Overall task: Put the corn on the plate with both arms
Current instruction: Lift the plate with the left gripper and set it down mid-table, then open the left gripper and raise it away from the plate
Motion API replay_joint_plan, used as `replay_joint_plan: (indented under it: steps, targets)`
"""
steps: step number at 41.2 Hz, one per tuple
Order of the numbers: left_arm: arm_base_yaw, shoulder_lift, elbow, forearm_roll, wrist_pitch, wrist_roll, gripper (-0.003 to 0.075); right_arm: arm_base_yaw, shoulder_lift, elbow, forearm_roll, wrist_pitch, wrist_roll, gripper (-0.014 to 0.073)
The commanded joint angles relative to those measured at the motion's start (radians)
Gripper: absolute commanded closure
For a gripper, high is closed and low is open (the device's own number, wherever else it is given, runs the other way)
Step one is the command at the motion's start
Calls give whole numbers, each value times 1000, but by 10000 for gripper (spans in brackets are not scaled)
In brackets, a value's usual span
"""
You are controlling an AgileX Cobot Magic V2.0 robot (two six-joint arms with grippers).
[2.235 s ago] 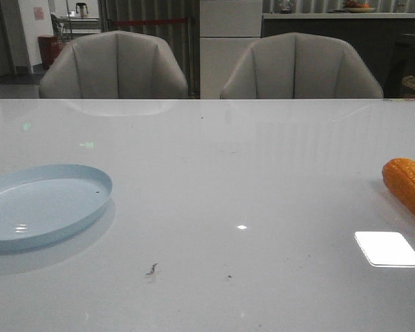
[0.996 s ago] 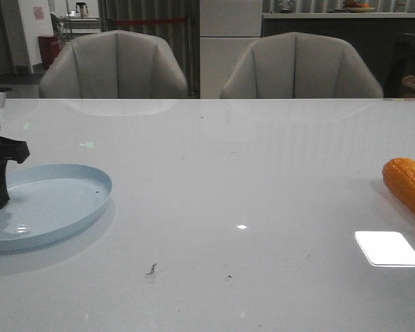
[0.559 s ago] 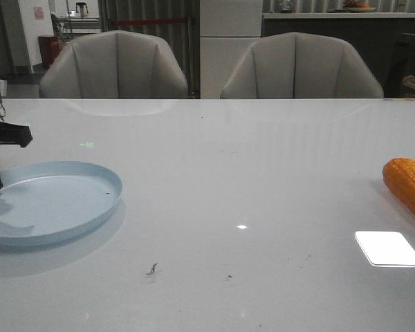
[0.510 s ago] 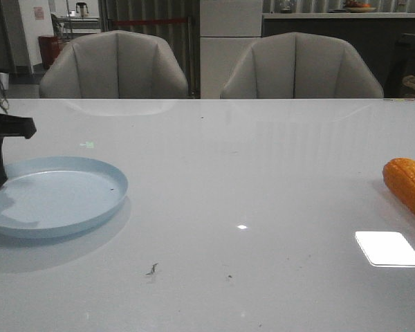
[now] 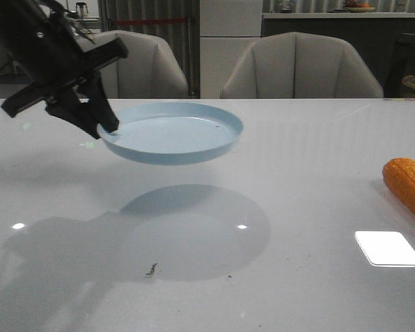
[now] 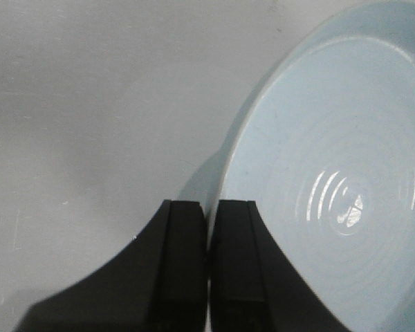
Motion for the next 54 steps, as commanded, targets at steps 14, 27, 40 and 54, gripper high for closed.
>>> replay_joint_plan:
  steps: [14,27,40,54]
  targets:
    - [-177,68,-33,19,-60,-4,625,-1,-5,-34,7,-59,0,118]
    - [-179,126,-33,125,-26,-2,573,-1,-5,-34,7,-59,0,118]
    - [-179,125,-72,134,-10,4,259,-1,-5,-34,7,-59,0,118]
    - [-169,63,-339,243,63,39,258,-1,-5,-34,7,-60,0,118]
